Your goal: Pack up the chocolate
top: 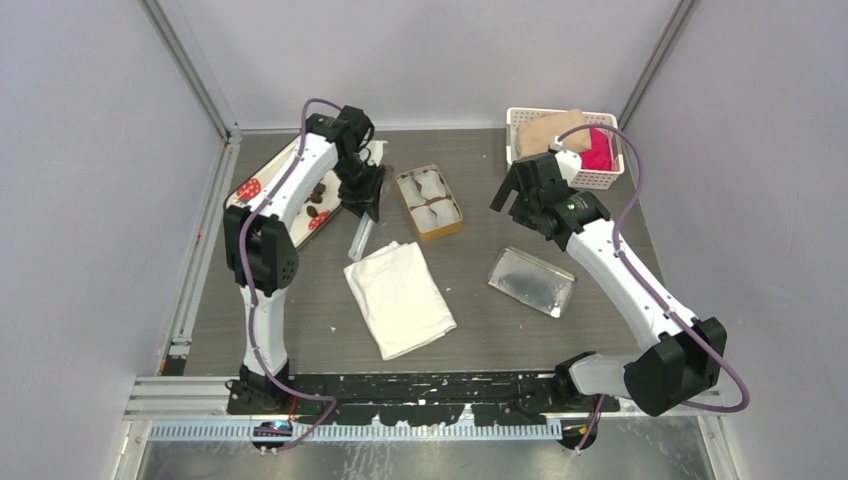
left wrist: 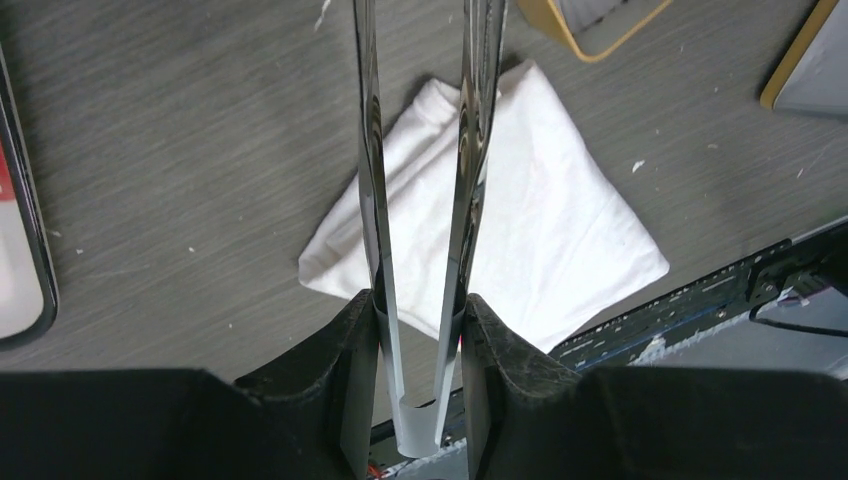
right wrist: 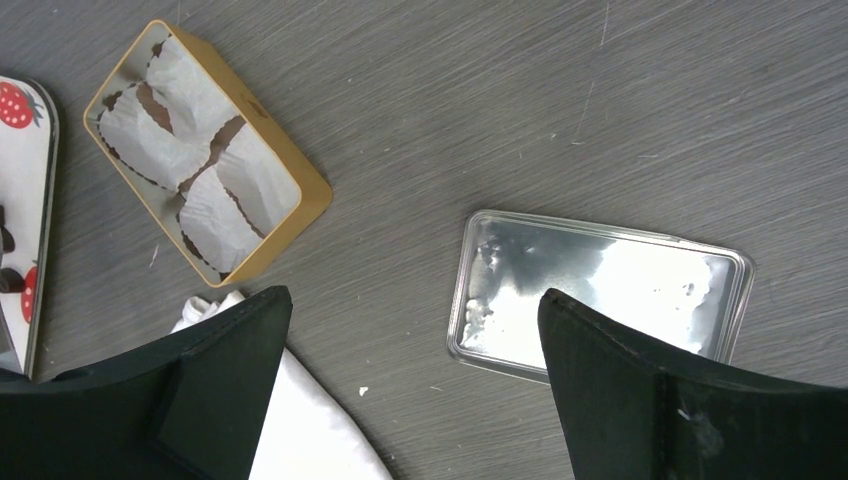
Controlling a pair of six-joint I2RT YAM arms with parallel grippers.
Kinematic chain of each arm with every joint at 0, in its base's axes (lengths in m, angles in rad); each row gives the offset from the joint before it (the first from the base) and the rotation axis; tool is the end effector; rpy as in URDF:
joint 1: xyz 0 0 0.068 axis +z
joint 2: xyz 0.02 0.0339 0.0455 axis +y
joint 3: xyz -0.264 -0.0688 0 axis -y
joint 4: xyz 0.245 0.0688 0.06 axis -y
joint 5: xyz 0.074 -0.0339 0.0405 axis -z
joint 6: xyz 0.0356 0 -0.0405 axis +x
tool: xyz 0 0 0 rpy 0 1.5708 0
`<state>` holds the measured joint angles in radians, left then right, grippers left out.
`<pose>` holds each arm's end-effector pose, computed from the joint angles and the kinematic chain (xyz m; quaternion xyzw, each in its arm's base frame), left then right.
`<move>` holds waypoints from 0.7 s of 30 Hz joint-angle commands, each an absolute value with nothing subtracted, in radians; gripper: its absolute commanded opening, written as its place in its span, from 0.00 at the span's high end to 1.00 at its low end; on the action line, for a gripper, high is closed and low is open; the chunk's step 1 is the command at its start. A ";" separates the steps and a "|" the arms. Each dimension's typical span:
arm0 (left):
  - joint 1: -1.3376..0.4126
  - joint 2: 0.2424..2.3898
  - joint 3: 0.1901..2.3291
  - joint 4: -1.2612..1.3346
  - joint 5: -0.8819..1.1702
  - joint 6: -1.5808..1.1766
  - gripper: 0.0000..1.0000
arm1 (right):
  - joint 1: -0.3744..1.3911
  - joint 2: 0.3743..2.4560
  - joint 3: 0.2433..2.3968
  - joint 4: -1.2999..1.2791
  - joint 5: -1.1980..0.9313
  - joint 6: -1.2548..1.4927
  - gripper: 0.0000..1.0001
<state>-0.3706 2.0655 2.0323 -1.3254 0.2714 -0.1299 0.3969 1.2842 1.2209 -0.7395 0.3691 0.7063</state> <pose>0.3834 -0.1592 0.2918 0.1325 0.9764 -0.1563 0.0683 0.2523 0.0918 0.3340 0.2084 0.8900 0.0481 0.4028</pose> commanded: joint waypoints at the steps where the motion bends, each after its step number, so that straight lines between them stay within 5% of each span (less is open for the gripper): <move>1: -0.357 2.128 2.152 -1.359 0.312 -0.155 1.00 | 0.386 1.242 1.270 -0.745 0.409 0.680 0.01; 21: -0.407 2.259 2.176 -1.243 0.413 -0.286 1.00 | 0.379 1.277 1.301 -0.745 0.374 0.680 0.01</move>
